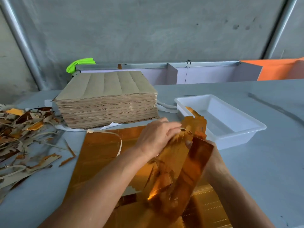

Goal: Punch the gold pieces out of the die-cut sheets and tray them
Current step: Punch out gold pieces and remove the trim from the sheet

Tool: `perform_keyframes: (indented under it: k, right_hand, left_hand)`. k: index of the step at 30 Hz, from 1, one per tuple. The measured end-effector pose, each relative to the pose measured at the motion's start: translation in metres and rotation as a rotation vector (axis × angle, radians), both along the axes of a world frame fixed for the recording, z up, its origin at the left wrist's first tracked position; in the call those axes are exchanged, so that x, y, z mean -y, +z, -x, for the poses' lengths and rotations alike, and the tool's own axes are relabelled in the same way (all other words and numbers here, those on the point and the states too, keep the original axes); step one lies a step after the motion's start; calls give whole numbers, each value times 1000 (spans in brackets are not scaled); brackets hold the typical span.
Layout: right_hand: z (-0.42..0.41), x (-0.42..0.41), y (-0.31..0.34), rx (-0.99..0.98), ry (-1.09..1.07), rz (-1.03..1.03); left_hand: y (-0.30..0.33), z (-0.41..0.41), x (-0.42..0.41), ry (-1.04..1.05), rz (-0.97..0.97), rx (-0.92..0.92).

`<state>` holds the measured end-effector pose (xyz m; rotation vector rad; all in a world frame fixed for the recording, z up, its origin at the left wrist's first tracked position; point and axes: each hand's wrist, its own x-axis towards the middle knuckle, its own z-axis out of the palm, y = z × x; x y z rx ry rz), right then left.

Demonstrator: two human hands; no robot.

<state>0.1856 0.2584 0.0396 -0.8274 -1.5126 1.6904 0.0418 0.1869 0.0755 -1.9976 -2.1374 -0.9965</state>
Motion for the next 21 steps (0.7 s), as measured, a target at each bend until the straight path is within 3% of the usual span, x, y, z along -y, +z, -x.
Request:
perform_keyframes:
  k: [2,6,9,11,15,17,21]
  right_hand:
    - [-6,-7,-5,30,-3,113]
    - [-19,-20,-11,45,-236,383]
    - [-26,-25,-9,27,-377,358]
    - [-31,-26,-8,39,-470,307]
    - [-37,-18,-4,1,-506,275]
    - [-35,-15,-1,-20,-498,260]
    - [-21,-17,12,-3,-470,201]
  left_hand:
    - [-2,9,5,10,-37,-10]
    - [-6,32,14,123,-142,109]
    - [-7,45,22,278,-175,189]
    - [-7,47,23,336,-198,369]
    - [4,32,16,172,-226,917]
    - [8,22,13,63,-171,914]
    - [6,13,11,-137,-22,600]
